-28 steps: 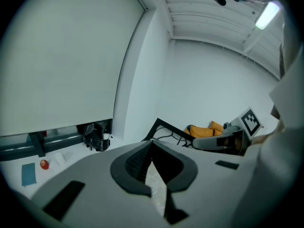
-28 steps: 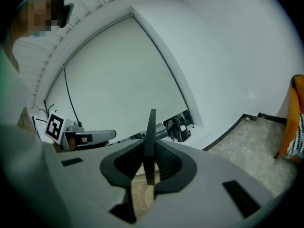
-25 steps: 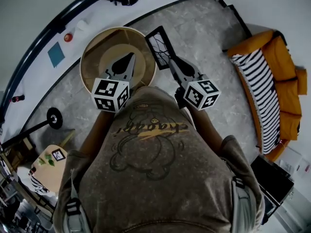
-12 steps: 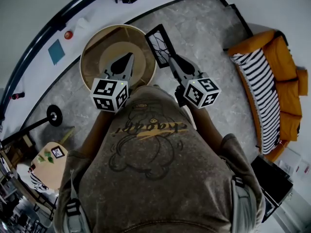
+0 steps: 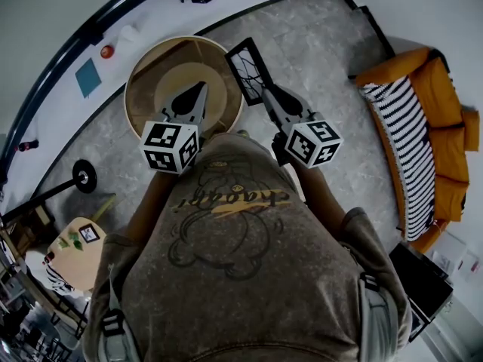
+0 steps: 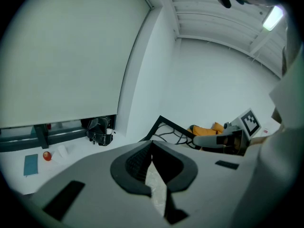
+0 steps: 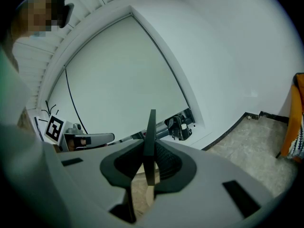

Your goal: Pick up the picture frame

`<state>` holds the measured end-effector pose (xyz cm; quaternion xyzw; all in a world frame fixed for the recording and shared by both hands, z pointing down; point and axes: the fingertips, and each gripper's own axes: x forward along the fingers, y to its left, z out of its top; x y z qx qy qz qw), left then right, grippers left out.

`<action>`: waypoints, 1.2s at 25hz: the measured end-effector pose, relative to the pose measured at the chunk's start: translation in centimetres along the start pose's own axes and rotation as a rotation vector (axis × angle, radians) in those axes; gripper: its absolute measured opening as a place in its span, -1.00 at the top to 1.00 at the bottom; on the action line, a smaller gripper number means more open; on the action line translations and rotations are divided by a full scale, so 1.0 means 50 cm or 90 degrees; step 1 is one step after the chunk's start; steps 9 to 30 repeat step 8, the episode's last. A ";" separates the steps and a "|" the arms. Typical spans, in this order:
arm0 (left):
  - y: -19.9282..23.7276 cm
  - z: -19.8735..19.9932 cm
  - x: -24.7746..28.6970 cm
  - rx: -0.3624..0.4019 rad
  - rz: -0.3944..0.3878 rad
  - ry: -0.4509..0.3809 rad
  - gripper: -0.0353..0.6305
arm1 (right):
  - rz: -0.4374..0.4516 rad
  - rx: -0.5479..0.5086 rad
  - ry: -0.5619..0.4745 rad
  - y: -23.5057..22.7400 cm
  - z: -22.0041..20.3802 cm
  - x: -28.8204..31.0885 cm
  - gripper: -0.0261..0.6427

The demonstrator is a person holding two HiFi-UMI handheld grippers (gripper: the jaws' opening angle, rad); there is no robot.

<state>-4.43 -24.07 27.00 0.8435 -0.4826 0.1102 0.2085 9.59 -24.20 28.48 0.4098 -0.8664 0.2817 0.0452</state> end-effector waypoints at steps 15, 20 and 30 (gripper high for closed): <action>0.023 -0.005 0.007 -0.015 0.005 0.008 0.84 | 0.004 0.004 0.004 -0.004 0.000 0.026 0.67; 0.023 -0.005 0.007 -0.015 0.005 0.008 0.84 | 0.004 0.004 0.004 -0.004 0.000 0.026 0.67; 0.023 -0.005 0.007 -0.015 0.005 0.008 0.84 | 0.004 0.004 0.004 -0.004 0.000 0.026 0.67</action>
